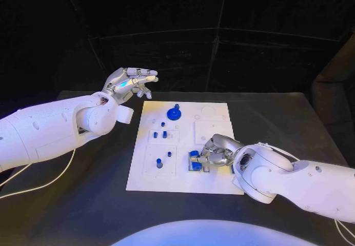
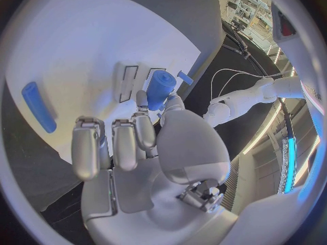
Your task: Assemble the parts on the task board
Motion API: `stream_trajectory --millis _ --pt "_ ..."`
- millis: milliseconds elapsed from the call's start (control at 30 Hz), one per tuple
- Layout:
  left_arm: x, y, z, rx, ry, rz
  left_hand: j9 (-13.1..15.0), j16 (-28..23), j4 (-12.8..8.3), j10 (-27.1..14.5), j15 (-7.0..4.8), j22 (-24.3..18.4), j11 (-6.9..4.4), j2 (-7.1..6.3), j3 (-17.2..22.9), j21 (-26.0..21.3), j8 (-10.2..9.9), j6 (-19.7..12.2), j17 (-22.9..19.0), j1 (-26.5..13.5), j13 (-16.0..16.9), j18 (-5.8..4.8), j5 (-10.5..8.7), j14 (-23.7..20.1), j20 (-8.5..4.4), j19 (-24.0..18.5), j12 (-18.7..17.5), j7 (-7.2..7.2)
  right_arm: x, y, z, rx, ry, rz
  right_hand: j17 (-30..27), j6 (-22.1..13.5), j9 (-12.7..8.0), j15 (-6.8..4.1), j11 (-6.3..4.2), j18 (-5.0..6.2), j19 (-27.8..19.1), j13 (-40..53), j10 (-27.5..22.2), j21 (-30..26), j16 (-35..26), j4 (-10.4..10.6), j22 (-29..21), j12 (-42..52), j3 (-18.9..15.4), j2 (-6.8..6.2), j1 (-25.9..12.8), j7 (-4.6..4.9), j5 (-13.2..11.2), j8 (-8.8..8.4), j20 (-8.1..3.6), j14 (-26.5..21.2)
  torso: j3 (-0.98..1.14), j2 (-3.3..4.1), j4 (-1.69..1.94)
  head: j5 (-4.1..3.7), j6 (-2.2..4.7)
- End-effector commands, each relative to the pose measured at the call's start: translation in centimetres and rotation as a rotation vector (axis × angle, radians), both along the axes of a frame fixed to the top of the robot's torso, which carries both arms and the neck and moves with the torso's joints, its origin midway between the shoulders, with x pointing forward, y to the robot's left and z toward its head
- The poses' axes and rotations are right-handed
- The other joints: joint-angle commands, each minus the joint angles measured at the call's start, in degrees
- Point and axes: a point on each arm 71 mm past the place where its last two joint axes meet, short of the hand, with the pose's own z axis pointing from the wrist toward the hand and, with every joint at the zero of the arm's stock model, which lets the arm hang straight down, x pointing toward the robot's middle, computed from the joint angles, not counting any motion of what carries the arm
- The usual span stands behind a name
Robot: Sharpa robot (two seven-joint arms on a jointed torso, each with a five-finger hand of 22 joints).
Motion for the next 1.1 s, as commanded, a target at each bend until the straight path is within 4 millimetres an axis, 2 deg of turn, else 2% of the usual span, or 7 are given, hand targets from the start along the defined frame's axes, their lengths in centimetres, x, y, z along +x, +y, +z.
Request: stream_trajectory --millis 33,133,200,367,600,867,1100 --pt "0.0 -0.1 0.2 -0.009 -0.004 -0.009 0.0 -0.3 0.1 -0.4 -0.01 -0.1 -0.04 0.04 -0.3 -0.2 0.3 -0.4 0.0 0.1 0.0 1.16 0.04 -0.4 0.30 -0.2 0.4 -0.04 0.0 0.2 0.0 -0.028 0.003 0.004 -0.1 0.5 0.2 -0.36 -0.20 -0.30 0.1 0.3 0.1 0.0 -0.2 0.0 5.3 -0.6 -1.0 0.14 -1.5 0.17 -2.4 -0.25 -0.50 2.8 0.04 0.01 -0.06 0.10 -0.11" --pt "0.0 -0.1 0.2 -0.009 -0.004 -0.009 0.0 -0.3 0.1 -0.4 -0.01 -0.1 -0.04 0.04 -0.3 -0.2 0.3 -0.4 0.0 0.1 0.0 1.16 0.04 -0.4 0.30 -0.2 0.4 -0.04 0.0 0.3 0.0 -0.035 -0.005 0.003 -0.2 0.6 0.5 -0.40 -0.25 -0.29 0.1 0.3 0.1 0.0 -0.3 0.1 5.2 -0.9 -2.0 0.28 -2.9 0.10 -5.7 -0.31 -0.56 2.8 0.02 -0.02 -0.07 0.07 -0.12" --pt "0.0 -0.1 0.2 -0.009 -0.004 -0.009 0.0 -0.3 0.1 -0.4 -0.01 -0.1 -0.04 0.04 -0.3 -0.2 0.3 -0.4 0.0 0.1 0.0 1.16 0.04 -0.4 0.30 -0.2 0.4 -0.04 0.1 0.2 0.1 -0.043 -0.017 -0.004 -0.3 0.7 0.8 -0.44 -0.28 -0.27 0.0 0.2 0.1 -0.1 -0.4 0.1 5.2 -1.2 -3.0 0.35 -4.3 0.05 -9.2 -0.40 -0.60 2.8 -0.03 -0.05 -0.07 0.06 -0.11" --pt "0.0 -0.1 0.2 -0.009 -0.004 -0.009 0.0 -0.3 0.1 -0.4 -0.01 -0.1 -0.04 0.04 -0.3 -0.2 0.3 -0.4 0.0 0.1 0.0 1.16 0.04 -0.4 0.30 -0.2 0.4 -0.04 0.3 -0.1 0.1 -0.053 -0.037 -0.020 -0.7 0.7 1.2 -0.44 -0.26 -0.25 -0.1 0.0 -0.1 -0.1 -0.7 0.2 5.0 -2.0 -4.3 -0.13 -6.8 0.06 -14.3 -0.61 -0.62 2.7 0.00 -0.08 -0.04 0.05 -0.09" --pt "0.0 0.0 0.2 -0.009 -0.004 -0.008 0.0 -0.3 0.1 -0.4 -0.01 -0.1 -0.04 0.04 -0.3 -0.2 0.3 -0.4 0.0 0.1 0.0 1.16 0.04 -0.4 0.30 -0.2 0.4 -0.04 0.2 0.0 0.3 -0.053 -0.054 0.002 -1.2 0.3 1.4 -0.35 -0.14 -0.17 -0.3 -0.7 -0.5 -0.3 -1.0 0.0 4.7 -3.2 -4.1 -0.59 -6.6 0.23 -14.6 -0.95 -0.56 2.6 0.05 -0.06 -0.03 0.05 -0.13" --pt "0.0 0.0 0.2 -0.008 -0.003 -0.008 0.0 -0.2 0.1 -0.6 -0.01 -0.2 -0.06 0.11 -0.6 -0.3 0.4 -0.5 -0.1 0.0 0.0 1.17 0.05 -0.4 0.32 -0.2 0.6 -0.06 -0.4 0.4 0.5 -0.047 -0.054 0.083 -1.2 0.1 2.0 -0.25 -0.04 -0.13 -0.4 -0.5 -0.5 -0.5 -1.2 -3.7 4.6 -3.6 -2.4 -2.02 1.7 0.36 -12.3 -1.27 -0.44 2.7 0.00 -0.10 -0.10 -0.02 -0.26" --pt "0.0 0.1 0.1 -0.007 0.000 -0.006 0.0 -0.2 0.1 -0.6 -0.01 -0.2 -0.06 0.11 -0.6 -0.3 0.4 -0.5 -0.1 0.0 0.0 1.17 0.05 -0.4 0.32 -0.2 0.6 -0.06 -0.8 0.2 0.9 -0.013 -0.070 0.100 -1.1 0.0 2.2 -0.21 0.01 -0.14 -0.3 -0.4 -0.5 -0.5 -1.2 -2.9 4.6 -3.7 -2.8 -1.80 0.8 0.41 -12.8 -1.37 -0.41 2.7 0.02 -0.06 -0.05 -0.01 -0.40"
